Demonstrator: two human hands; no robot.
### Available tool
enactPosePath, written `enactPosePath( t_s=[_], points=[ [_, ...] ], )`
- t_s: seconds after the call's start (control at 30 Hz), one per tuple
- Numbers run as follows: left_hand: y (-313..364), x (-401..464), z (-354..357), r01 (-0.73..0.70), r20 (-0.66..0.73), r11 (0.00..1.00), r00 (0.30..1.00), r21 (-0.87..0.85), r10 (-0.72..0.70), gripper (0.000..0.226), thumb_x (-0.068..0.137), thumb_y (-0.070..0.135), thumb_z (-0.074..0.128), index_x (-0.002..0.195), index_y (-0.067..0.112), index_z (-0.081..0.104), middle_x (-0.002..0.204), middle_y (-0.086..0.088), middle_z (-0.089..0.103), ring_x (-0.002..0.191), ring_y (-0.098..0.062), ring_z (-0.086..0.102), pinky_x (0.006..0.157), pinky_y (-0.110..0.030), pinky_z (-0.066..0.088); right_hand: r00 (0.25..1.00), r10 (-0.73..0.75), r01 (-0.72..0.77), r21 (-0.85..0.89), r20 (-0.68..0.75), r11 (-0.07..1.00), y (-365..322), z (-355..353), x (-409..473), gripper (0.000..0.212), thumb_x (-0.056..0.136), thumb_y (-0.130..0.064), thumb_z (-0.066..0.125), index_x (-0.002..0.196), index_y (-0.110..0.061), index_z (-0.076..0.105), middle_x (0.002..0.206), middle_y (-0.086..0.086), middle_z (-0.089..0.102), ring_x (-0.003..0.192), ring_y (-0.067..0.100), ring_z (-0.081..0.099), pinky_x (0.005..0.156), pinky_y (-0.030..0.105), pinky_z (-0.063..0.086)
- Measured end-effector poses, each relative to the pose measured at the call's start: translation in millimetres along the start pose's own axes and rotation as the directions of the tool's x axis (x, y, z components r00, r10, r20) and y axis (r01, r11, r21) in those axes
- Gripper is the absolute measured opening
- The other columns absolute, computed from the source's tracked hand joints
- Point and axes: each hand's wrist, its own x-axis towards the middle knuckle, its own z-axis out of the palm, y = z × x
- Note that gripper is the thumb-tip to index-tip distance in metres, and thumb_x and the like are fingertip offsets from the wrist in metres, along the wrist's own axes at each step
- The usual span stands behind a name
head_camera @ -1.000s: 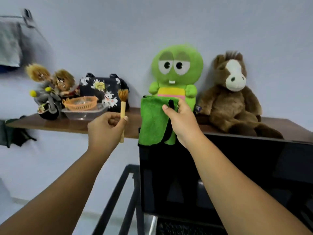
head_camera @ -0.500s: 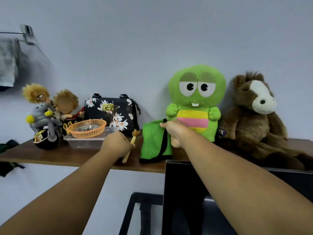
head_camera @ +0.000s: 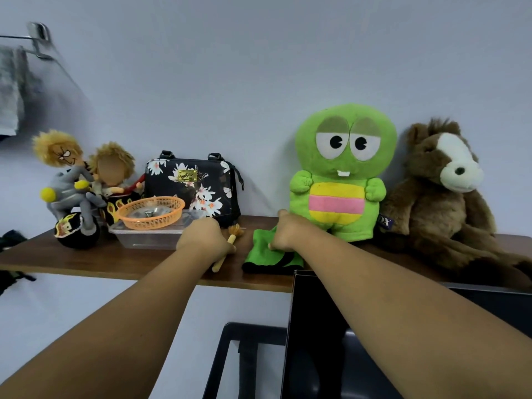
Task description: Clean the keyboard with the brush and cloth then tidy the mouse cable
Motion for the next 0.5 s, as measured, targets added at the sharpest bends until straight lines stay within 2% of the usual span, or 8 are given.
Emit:
enactPosePath(
  t_s=[0.07, 0.13, 0.2, 0.27, 0.33, 0.4, 0.5],
  points=[
    [2, -2, -1, 0.001, -0.001, 1.0, 1.0, 0.017, -0.001, 0.04, 0.076, 0.05, 0.074, 0.07, 0.015, 0.055, 0.07, -0.003, 0.062, 0.067, -0.016, 0.06, 0.053, -0.028, 0.043, 0.994, -0.055, 0.04, -0.146, -0.098, 0.989, -2, 2, -4, 0.06, 0.08, -0.034, 0.065, 0.135, -0.025, 0.042, 0.134, 0.007, 0.041, 0.125, 0.032, 0.044, 0.09, 0.038, 0.045],
    [3, -3, -3, -0.004, -0.005, 1.0, 1.0, 0.03, 0.004, 0.039, 0.081, 0.048, 0.068, 0.069, 0.014, 0.053, 0.07, -0.004, 0.06, 0.065, -0.016, 0.058, 0.052, -0.027, 0.041, 0.992, -0.085, 0.058, -0.257, -0.093, 0.965, -3, 1, -7, 0.054, 0.083, -0.034, 0.06, 0.135, -0.03, 0.048, 0.136, 0.003, 0.032, 0.131, 0.03, 0.031, 0.096, 0.044, 0.041],
    [6, -7, -6, -0.007, 0.008, 0.997, 1.0, 0.077, 0.006, 0.033, 0.088, 0.037, 0.062, 0.07, 0.011, 0.053, 0.074, -0.006, 0.06, 0.067, -0.018, 0.057, 0.053, -0.027, 0.042, 0.994, -0.094, 0.104, -0.293, 0.048, 0.951, -6, 1, -7, 0.054, 0.089, -0.038, 0.052, 0.141, -0.029, 0.046, 0.144, 0.003, 0.03, 0.138, 0.031, 0.026, 0.103, 0.05, 0.037],
    [8, -10, -8, -0.005, 0.01, 0.995, 1.0, 0.097, 0.004, 0.019, 0.089, 0.026, 0.057, 0.081, 0.009, 0.058, 0.08, -0.007, 0.062, 0.074, -0.021, 0.06, 0.06, -0.03, 0.048, 0.977, -0.083, 0.143, -0.314, 0.195, 0.939, -8, 1, -9, 0.057, 0.095, -0.043, 0.04, 0.148, -0.023, 0.038, 0.154, 0.007, 0.03, 0.142, 0.033, 0.026, 0.111, 0.052, 0.032],
    [9, -16, -10, -0.006, -0.021, 0.998, 1.0, 0.055, 0.007, 0.017, 0.088, 0.02, 0.053, 0.095, 0.008, 0.062, 0.084, -0.008, 0.062, 0.079, -0.023, 0.061, 0.067, -0.033, 0.054, 0.967, -0.089, 0.16, -0.299, 0.238, 0.941, -5, -4, -15, 0.059, 0.1, -0.047, 0.03, 0.15, -0.016, 0.035, 0.158, 0.011, 0.029, 0.144, 0.033, 0.026, 0.115, 0.047, 0.028],
    [10, -24, -13, -0.034, -0.12, 0.999, 0.992, -0.012, 0.032, 0.025, 0.085, 0.02, 0.051, 0.106, 0.012, 0.063, 0.093, -0.009, 0.064, 0.086, -0.026, 0.061, 0.072, -0.038, 0.055, 0.96, -0.15, 0.205, -0.23, 0.236, 0.951, -1, -15, -29, 0.06, 0.104, -0.047, 0.024, 0.152, -0.012, 0.031, 0.16, 0.011, 0.025, 0.147, 0.031, 0.024, 0.118, 0.04, 0.022],
    [19, -43, -25, -0.129, -0.295, 0.988, 0.95, -0.08, 0.1, 0.033, 0.093, 0.024, 0.045, 0.123, 0.016, 0.051, 0.111, -0.009, 0.063, 0.098, -0.028, 0.059, 0.075, -0.04, 0.05, 0.956, -0.235, 0.245, -0.035, 0.178, 0.969, 11, -35, -46, 0.06, 0.105, -0.048, 0.025, 0.153, -0.013, 0.028, 0.162, 0.007, 0.023, 0.148, 0.027, 0.023, 0.117, 0.036, 0.02]
  ],
)
